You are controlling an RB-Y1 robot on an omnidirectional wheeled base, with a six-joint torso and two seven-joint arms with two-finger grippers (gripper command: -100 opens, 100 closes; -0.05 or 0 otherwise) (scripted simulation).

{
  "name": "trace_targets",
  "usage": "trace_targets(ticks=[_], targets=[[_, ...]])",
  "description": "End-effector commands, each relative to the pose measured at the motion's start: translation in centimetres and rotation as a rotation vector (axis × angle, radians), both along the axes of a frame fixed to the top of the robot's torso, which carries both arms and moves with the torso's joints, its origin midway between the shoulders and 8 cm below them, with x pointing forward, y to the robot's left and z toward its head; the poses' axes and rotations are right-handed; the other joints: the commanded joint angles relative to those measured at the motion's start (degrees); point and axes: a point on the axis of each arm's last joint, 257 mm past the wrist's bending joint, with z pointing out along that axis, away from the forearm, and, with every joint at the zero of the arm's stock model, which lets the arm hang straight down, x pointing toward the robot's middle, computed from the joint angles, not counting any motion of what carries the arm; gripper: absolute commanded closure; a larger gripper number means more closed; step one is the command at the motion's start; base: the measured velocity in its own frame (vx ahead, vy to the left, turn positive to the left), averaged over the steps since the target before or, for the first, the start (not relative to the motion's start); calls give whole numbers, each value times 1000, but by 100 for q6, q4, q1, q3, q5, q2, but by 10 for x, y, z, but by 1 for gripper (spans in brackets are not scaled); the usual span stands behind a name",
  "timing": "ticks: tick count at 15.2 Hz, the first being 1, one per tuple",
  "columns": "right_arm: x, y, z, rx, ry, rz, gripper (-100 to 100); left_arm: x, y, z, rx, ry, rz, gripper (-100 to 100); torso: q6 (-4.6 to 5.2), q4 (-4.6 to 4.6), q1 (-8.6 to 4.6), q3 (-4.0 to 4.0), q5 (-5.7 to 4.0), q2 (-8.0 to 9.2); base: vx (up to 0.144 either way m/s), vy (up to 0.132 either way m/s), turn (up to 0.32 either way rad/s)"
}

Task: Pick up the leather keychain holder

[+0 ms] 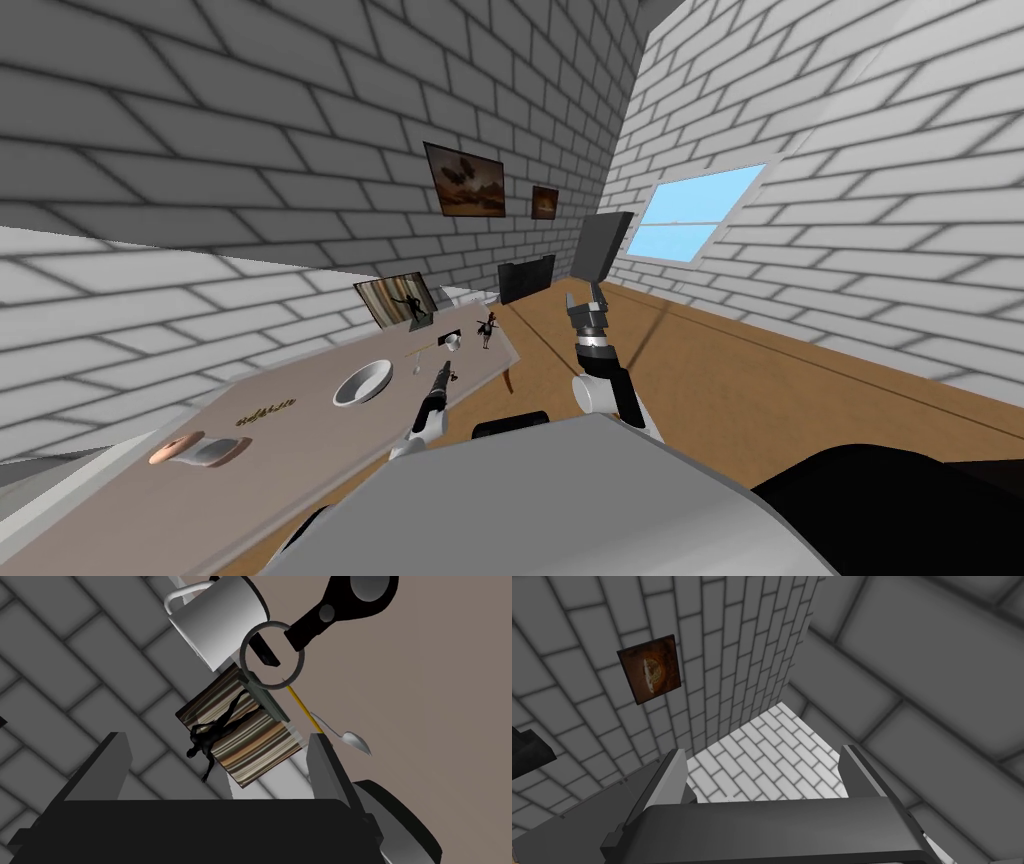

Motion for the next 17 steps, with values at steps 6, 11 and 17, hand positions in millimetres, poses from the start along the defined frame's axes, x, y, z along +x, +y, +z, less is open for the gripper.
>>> trace_targets(ticks=[6,11,17], targets=[[0,0,0,0,0,0,0,-14,-8,-27,19,89,-6,-100,-1,0,9,1,2,2,-17,50,-144],[0,0,0,0,0,0,0,-23,-13,-40,29,137,-12,-100,-3,-1,2,-3,0,-6,-3,40,-99],[0,0,0,0,0,0,0,-29,-13,-40,14,125,0,-100,-2,-3,-10,-9,-2,-16,17,12,-63]])
